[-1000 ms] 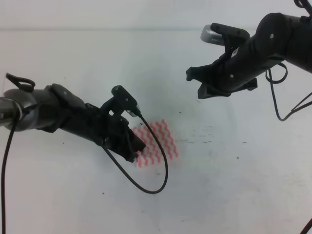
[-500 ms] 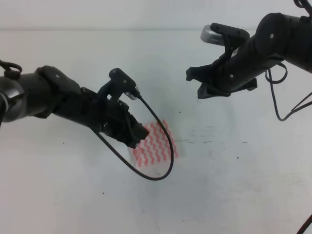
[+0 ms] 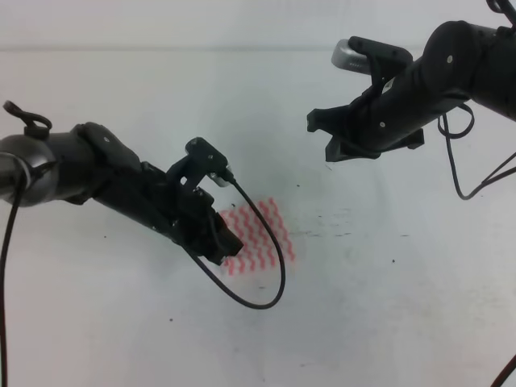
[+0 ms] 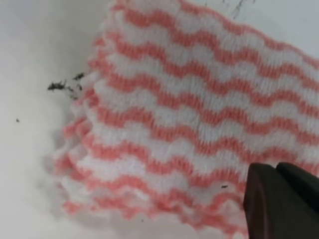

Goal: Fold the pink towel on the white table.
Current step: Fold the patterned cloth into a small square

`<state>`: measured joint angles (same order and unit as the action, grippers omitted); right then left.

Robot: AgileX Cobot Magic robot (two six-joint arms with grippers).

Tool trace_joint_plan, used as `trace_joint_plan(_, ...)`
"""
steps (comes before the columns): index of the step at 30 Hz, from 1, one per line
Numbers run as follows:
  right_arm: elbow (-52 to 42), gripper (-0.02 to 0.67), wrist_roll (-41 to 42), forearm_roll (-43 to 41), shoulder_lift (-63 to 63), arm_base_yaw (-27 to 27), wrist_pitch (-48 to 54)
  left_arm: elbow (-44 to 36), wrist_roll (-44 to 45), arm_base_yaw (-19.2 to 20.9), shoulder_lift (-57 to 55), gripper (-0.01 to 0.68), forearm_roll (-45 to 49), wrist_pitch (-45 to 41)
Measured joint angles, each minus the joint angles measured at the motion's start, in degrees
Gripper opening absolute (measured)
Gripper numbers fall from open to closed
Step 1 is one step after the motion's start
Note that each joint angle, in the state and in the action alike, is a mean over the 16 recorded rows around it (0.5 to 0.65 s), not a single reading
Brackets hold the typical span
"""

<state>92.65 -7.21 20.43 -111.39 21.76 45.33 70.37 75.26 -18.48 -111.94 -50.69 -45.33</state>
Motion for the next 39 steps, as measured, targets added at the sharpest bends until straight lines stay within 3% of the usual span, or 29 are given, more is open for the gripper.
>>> trace_joint_plan(22, 0.00, -0.018, 1.16, 0.85, 0.04, 0.00, -0.45, 6.20, -7.46, -0.08, -0.83, -0.005, 5.63, -8.89)
trace_joint_plan(39, 0.00, -0.018, 1.17, 0.83, 0.04, 0.00, -1.13, 8.62, -8.24, -0.11, -3.92, -0.005, 7.12, -8.02)
